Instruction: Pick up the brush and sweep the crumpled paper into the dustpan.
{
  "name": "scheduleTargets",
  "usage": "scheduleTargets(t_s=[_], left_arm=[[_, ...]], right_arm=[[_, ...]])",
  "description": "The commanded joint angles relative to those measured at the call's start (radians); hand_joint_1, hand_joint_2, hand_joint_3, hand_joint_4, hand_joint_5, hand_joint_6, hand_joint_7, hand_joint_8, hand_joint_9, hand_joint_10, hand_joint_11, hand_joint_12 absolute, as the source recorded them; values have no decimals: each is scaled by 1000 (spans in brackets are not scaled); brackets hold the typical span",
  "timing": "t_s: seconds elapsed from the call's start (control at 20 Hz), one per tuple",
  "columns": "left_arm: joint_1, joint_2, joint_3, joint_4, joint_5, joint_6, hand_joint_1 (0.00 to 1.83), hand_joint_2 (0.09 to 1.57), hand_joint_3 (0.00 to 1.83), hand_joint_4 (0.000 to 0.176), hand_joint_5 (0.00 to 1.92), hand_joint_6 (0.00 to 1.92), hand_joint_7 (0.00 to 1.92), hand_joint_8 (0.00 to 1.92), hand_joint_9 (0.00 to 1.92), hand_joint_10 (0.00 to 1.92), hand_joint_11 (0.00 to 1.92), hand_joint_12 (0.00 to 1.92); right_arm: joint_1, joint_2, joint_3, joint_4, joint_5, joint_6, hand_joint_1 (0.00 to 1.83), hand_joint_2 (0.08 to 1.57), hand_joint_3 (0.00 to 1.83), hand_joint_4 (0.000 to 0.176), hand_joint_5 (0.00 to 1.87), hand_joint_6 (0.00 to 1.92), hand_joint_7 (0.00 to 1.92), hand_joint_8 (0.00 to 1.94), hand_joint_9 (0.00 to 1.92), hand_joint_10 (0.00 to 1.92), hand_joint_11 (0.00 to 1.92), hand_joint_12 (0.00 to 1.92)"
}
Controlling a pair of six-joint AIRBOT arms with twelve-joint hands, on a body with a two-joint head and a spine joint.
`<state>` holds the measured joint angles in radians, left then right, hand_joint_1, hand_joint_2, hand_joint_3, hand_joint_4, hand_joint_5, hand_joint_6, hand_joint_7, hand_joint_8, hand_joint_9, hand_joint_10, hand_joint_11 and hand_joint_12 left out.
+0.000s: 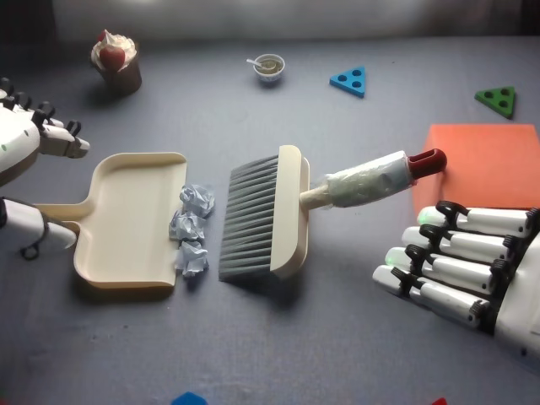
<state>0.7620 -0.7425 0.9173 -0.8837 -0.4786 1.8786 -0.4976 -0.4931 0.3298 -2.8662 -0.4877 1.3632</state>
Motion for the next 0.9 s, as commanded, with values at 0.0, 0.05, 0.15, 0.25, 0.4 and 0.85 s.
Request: scheduleTargets(t_s=[0.0, 0.05, 0.15, 0.25, 0.4, 0.85], left_arm=[[1, -5, 10, 30, -106, -5, 581, 1025, 1, 112, 427, 3, 335, 1, 272, 0, 43, 605], [8, -9, 16, 36, -111, -17, 598, 1018, 0, 111, 443, 8, 340, 3, 274, 1, 42, 611], [28, -18, 25, 49, -127, -40, 582, 1015, 0, 113, 459, 10, 359, 8, 290, 6, 45, 621], [50, -29, 38, 68, -132, -65, 590, 1018, 0, 106, 468, 4, 364, 0, 288, 0, 9, 647], [79, -39, 52, 73, -141, -88, 537, 1019, 0, 111, 449, 0, 350, 0, 282, 2, 18, 654], [150, -78, 78, 44, -218, -151, 502, 1021, 1, 101, 392, 0, 321, 0, 269, 0, 28, 662]], right_arm=[[5, 8, -4, -31, -98, -3, 36, 943, 8, 0, 127, 2, 165, 1, 204, 4, 241, 12], [5, 8, -5, -31, -98, -3, 33, 942, 6, 0, 128, 2, 168, 2, 204, 4, 236, 9], [5, 8, -5, -31, -99, -4, 25, 949, 7, 0, 131, 2, 171, 2, 203, 2, 236, 8], [5, 8, -5, -31, -99, -4, 2, 956, 7, 0, 104, 0, 151, 0, 187, 0, 222, 2], [4, 8, -6, -31, -99, -6, 8, 961, 6, 0, 105, 2, 159, 4, 191, 3, 226, 3], [5, 8, -8, -31, -102, -17, 66, 958, 0, 0, 126, 12, 186, 9, 219, 10, 253, 12]])
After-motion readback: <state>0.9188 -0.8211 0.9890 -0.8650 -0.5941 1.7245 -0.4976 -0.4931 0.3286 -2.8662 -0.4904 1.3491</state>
